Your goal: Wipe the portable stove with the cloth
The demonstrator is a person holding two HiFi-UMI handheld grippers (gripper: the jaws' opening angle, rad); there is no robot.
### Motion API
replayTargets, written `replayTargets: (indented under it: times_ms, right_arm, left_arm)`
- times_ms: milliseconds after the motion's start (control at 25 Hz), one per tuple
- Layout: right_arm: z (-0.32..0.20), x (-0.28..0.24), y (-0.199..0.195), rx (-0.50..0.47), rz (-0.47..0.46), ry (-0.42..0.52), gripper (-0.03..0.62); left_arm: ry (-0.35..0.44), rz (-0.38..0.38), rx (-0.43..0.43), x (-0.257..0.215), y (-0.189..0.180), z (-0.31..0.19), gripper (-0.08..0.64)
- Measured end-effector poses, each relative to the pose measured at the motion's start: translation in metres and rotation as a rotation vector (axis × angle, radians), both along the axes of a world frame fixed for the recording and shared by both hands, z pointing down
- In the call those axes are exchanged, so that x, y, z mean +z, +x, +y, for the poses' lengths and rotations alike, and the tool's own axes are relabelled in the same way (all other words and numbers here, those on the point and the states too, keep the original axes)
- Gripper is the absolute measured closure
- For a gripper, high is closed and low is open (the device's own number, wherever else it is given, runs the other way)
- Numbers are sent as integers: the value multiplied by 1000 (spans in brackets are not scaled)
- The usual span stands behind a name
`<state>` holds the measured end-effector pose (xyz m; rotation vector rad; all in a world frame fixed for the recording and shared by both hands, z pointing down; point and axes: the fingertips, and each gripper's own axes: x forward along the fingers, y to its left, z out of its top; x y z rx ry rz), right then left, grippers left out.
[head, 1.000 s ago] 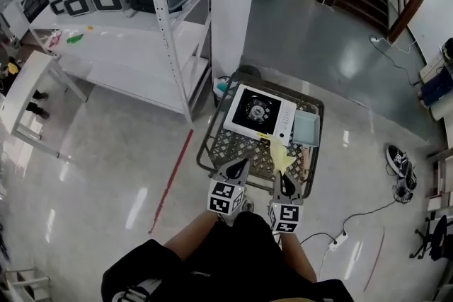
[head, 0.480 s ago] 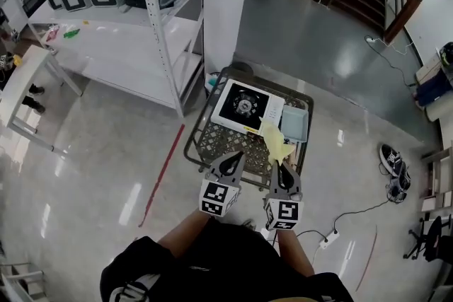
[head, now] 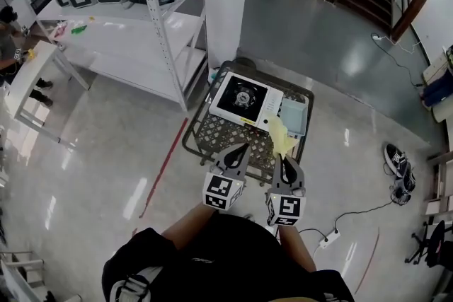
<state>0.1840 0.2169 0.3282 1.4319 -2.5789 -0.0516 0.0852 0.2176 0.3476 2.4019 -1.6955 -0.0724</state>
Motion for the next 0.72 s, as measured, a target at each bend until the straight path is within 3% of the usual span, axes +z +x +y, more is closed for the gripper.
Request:
replayTargets:
  times_ms: [720]
  right_arm:
    - [-1, -5, 17, -39, -15, 0, 581]
  left_arm:
    - [-6, -21, 3, -4, 30, 2, 543]
